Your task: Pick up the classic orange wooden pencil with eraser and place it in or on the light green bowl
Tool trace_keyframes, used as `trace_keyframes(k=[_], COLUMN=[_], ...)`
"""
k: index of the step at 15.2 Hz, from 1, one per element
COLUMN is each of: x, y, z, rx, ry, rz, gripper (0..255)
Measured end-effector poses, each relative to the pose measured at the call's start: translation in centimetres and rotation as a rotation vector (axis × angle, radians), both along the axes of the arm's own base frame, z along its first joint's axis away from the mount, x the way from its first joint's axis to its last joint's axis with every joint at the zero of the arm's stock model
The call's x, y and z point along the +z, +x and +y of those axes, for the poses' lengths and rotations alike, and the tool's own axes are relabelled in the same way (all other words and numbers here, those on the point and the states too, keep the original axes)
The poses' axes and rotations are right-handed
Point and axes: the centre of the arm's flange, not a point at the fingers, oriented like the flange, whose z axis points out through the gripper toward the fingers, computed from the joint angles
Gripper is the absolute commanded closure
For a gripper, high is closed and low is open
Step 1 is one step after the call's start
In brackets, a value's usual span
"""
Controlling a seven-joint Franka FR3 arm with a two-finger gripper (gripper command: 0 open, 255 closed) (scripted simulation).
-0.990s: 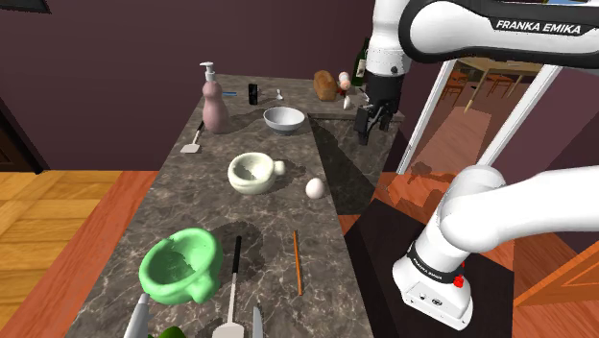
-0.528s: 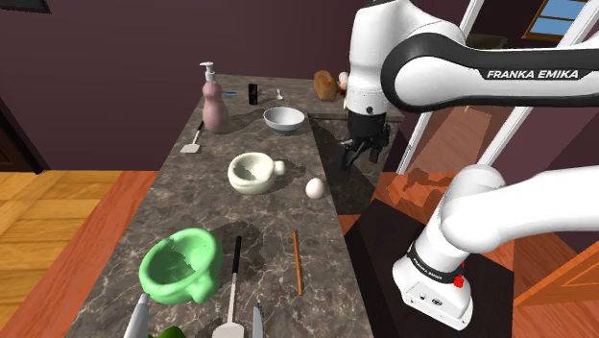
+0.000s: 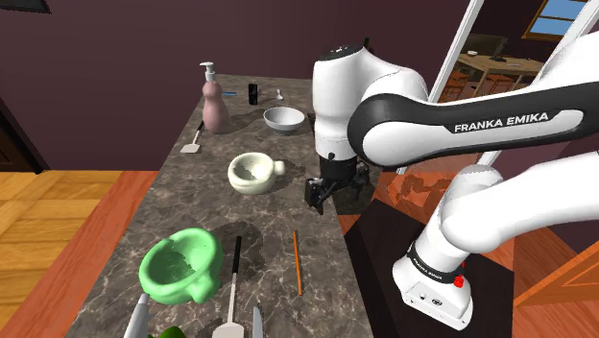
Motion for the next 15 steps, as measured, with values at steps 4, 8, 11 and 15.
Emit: trace_keyframes(k=[4, 8, 11, 15], x=[-3.3, -6.9, -9.6, -11.6], y=[0.6, 1.9, 2.9, 3.0], z=[4.2, 7.9, 10.8, 11.8], rx=[-0.096, -0.192, -0.263, -0.292], ry=[-0.020, -0.041, -0.057, -0.059], rz=[0.003, 0.005, 0.008, 0.009], gripper=[0, 0, 0, 0])
